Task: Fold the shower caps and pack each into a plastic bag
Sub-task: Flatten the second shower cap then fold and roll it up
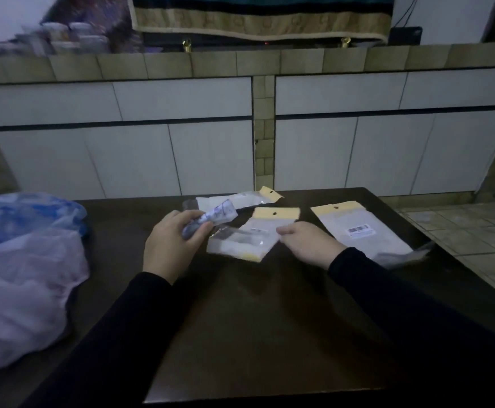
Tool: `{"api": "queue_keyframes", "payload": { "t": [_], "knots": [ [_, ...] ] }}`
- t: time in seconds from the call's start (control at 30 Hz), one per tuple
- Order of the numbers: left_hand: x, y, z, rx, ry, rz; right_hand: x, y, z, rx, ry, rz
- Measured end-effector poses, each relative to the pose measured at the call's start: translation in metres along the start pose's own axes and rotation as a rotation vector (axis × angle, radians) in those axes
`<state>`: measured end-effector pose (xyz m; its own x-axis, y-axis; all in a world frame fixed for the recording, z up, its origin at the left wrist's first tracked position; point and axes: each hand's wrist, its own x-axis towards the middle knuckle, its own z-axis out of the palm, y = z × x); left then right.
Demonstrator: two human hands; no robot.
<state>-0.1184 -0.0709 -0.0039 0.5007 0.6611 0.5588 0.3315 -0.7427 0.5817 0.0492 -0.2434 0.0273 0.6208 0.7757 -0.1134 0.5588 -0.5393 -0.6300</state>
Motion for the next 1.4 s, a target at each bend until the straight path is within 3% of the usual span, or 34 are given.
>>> {"api": "queue_keyframes", "payload": {
  "t": [0.07, 0.17, 0.3, 0.5, 0.63, 0.73, 0.93, 1.1, 1.23, 1.33, 1.4],
  "knots": [
    [-0.001, -0.007, -0.003, 0.009, -0.016, -0.004, 0.003, -0.001, 0.006, -0.229, 0.003, -0.009],
    [-0.001, -0.014, -0.004, -0.002, -0.053, -0.027, 0.007, -0.008, 0.018, -0.414, 0.180, -0.111],
    [-0.001, -0.015, -0.004, -0.049, -0.101, -0.083, 0.023, -0.013, 0.035, -0.374, 0.236, -0.239],
    [0.000, -0.014, -0.007, -0.085, -0.094, -0.075, 0.039, -0.008, 0.046, -0.279, 0.162, -0.165],
    [0.002, -0.001, -0.009, -0.117, 0.007, 0.027, 0.034, -0.017, 0.051, -0.363, 0.147, -0.138],
    [-0.001, 0.008, -0.009, -0.129, -0.077, 0.178, 0.031, -0.021, 0.059, -0.490, 0.139, -0.138],
    [-0.001, 0.003, -0.022, 0.153, -0.204, 0.119, 0.027, -0.029, 0.072, -0.425, 0.178, -0.403],
    [0.000, -0.021, -0.043, 0.354, -0.246, 0.054, 0.028, -0.029, 0.077, -0.357, 0.066, -0.402],
    [0.000, -0.021, -0.046, 0.022, -0.018, 0.106, 0.030, -0.037, 0.079, -0.387, 0.117, -0.310],
    [0.000, -0.008, -0.038, -0.129, -0.100, 0.160, 0.030, -0.040, 0.083, -0.523, 0.071, -0.364],
    [-0.001, -0.010, -0.032, 0.003, -0.210, 0.136, 0.029, -0.042, 0.083, -0.586, 0.049, -0.374]
  ]
}}
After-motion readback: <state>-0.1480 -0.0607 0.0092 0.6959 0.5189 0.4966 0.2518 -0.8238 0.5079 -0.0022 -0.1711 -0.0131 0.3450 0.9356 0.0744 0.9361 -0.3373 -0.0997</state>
